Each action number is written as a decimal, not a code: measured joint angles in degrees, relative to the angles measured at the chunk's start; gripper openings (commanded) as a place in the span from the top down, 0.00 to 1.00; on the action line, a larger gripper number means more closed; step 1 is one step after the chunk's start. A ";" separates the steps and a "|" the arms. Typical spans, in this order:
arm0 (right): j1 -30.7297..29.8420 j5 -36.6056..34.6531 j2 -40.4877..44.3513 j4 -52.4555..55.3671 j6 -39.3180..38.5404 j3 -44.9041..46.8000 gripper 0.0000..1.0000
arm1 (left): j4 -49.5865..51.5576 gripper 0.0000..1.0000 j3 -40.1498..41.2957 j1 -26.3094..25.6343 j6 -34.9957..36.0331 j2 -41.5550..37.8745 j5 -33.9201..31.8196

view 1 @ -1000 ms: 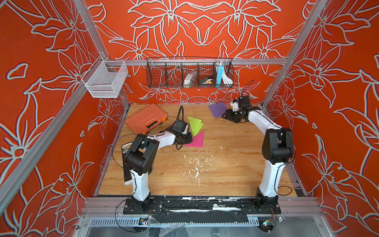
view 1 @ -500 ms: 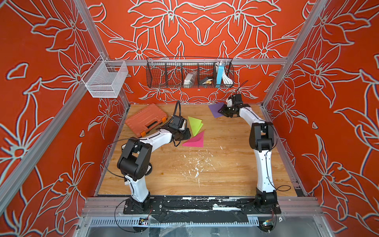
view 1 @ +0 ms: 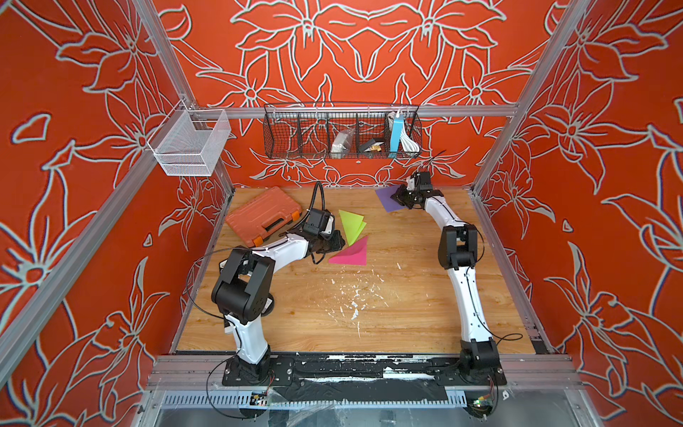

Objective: Fold the square paper diagonally
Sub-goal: Move the paper to the center of the board.

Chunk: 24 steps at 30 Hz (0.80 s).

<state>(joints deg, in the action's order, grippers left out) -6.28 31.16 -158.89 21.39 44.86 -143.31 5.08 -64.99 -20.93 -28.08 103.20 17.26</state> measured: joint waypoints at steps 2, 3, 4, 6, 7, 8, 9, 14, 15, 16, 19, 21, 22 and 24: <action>0.09 -0.02 -0.70 0.07 0.63 -0.11 1.00 | -0.31 0.72 0.15 0.00 0.00 0.00 0.07; 0.26 -0.04 -0.96 0.28 0.83 -0.11 1.00 | -0.42 0.72 0.20 0.00 0.00 0.00 0.20; 0.26 -0.02 -1.07 0.52 0.96 -0.13 1.00 | -0.55 0.72 0.22 0.00 0.00 0.00 0.35; 0.28 -0.22 -1.11 1.27 0.92 -0.33 1.00 | -0.94 0.72 0.28 -0.02 0.00 0.00 0.61; 0.28 -0.22 -1.11 1.49 0.85 -0.33 1.00 | -1.20 0.72 0.31 0.00 -0.02 0.00 0.72; 0.28 -0.22 -1.11 1.60 0.72 -0.33 1.00 | -1.36 0.72 0.33 -0.02 -0.04 0.00 0.83; 0.37 -0.22 -1.09 1.66 0.52 -0.20 1.00 | -1.73 0.72 0.57 -0.02 -0.04 -0.02 0.90; 0.37 -0.31 4.98 0.42 -1.42 10.29 1.00 | -2.43 0.72 3.37 -0.13 -0.33 -0.79 0.87; 0.37 -0.44 7.19 0.37 -2.03 13.84 1.00 | -2.08 0.72 3.87 -0.20 -0.39 -1.14 0.79; 0.37 -0.63 9.55 0.39 -2.69 17.51 1.00 | -1.49 0.72 4.09 -0.35 -0.44 -1.51 0.61; 0.37 -1.49 16.26 0.63 -5.29 27.91 1.00 | -0.39 0.72 4.33 -1.31 -0.50 -3.28 0.22; 0.37 -2.51 20.74 1.25 -7.50 34.49 1.00 | -0.07 0.72 4.57 -2.49 -0.50 -5.11 -0.22; 0.37 -2.99 22.88 1.60 -8.63 37.62 1.00 | 0.04 0.72 4.68 -3.13 -0.50 -5.99 -0.46; 0.37 -3.82 27.54 2.03 -11.19 44.63 1.00 | 0.50 0.72 4.72 -4.72 -0.46 -8.13 -0.76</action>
<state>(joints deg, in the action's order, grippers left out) -5.91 27.33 -131.35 23.42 33.67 -98.67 5.58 -60.27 -25.65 -28.53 95.07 16.49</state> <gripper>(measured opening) 0.042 0.278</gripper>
